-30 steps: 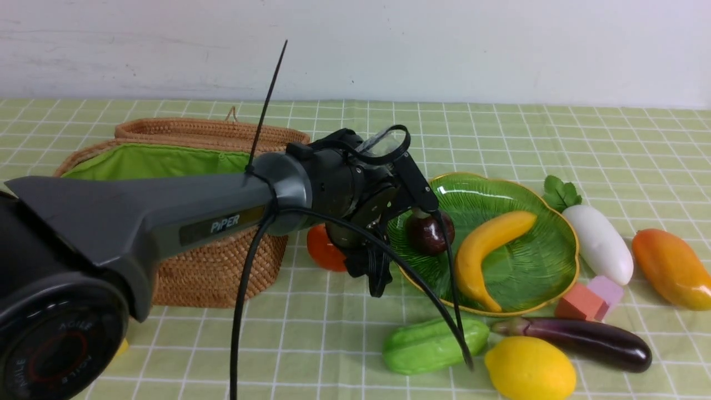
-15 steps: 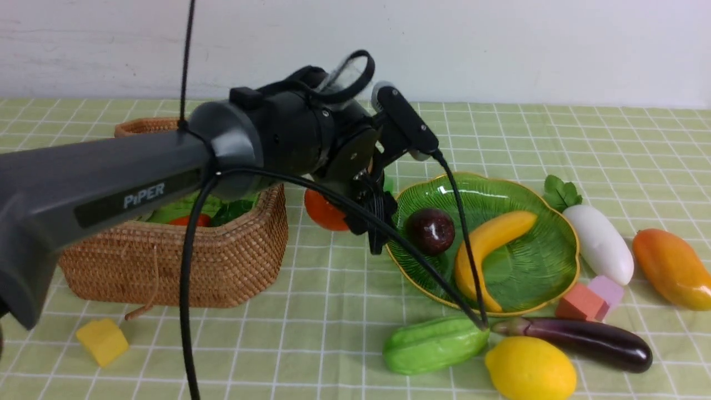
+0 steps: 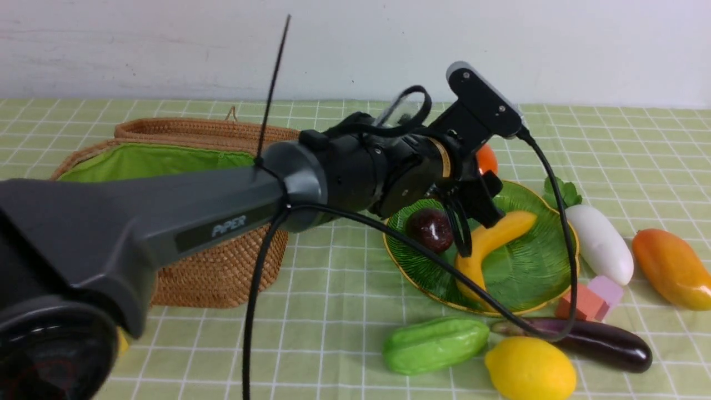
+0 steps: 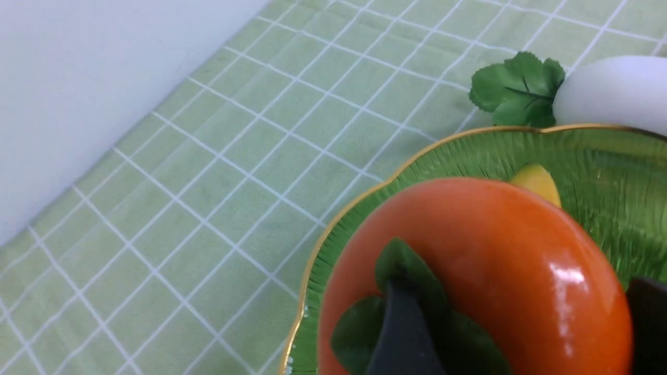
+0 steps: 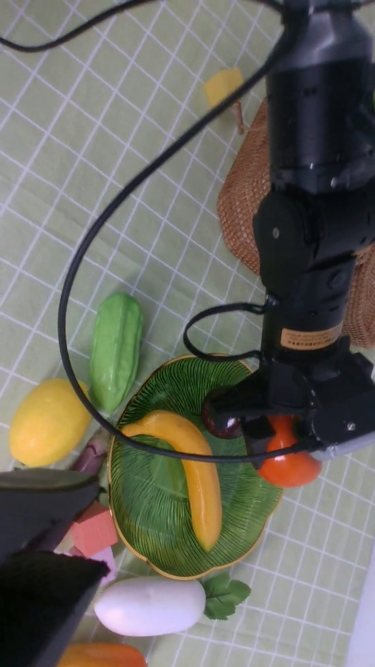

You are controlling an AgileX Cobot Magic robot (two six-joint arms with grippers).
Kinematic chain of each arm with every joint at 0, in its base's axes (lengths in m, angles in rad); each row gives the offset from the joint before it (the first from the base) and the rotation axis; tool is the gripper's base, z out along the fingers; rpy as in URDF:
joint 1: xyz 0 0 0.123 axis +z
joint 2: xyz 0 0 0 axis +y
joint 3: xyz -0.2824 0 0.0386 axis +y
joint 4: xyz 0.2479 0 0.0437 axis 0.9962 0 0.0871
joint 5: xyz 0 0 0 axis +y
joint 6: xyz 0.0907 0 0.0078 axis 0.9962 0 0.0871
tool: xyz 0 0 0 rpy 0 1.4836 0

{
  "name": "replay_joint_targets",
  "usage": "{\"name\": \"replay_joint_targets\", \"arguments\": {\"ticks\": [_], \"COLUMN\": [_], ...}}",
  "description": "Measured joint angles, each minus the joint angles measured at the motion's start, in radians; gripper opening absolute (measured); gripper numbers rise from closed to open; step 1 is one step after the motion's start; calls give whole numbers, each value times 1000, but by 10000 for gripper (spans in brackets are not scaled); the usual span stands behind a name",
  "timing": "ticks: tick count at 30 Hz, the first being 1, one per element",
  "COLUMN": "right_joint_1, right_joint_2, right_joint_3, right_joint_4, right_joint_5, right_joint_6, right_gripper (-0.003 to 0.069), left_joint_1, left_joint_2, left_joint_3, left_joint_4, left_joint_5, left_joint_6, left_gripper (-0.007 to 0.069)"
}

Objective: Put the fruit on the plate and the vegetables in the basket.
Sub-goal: Grab a tomato with your left arm and place it on the plate on the right.

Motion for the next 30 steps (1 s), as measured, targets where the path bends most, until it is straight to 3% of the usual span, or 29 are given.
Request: {"name": "replay_joint_targets", "arguments": {"ticks": [10,17,20,25,28,30], "right_joint_1": [0,0,0,0,0,0], "right_joint_2": [0,0,0,0,0,0], "right_joint_3": [0,0,0,0,0,0], "right_joint_4": [56,61,61,61,60,58], "right_joint_5": [11,11,11,11,11,11], "right_joint_6": [0,0,-1,-1,-2,-11], "right_gripper": [181,184,182,182,182,182], "left_joint_1": [2,2,2,2,2,2], "left_joint_2": [105,108,108,99,45,-22], "left_joint_3": [-109,-109,-109,-109,-109,-109], "left_joint_4": [-29,-46,-47,-47,-67,-91], "left_joint_5": [46,35,35,60,169,284], "left_joint_6": [0,0,0,0,-6,-37], "left_gripper": [479,618,631,601,521,428]}}
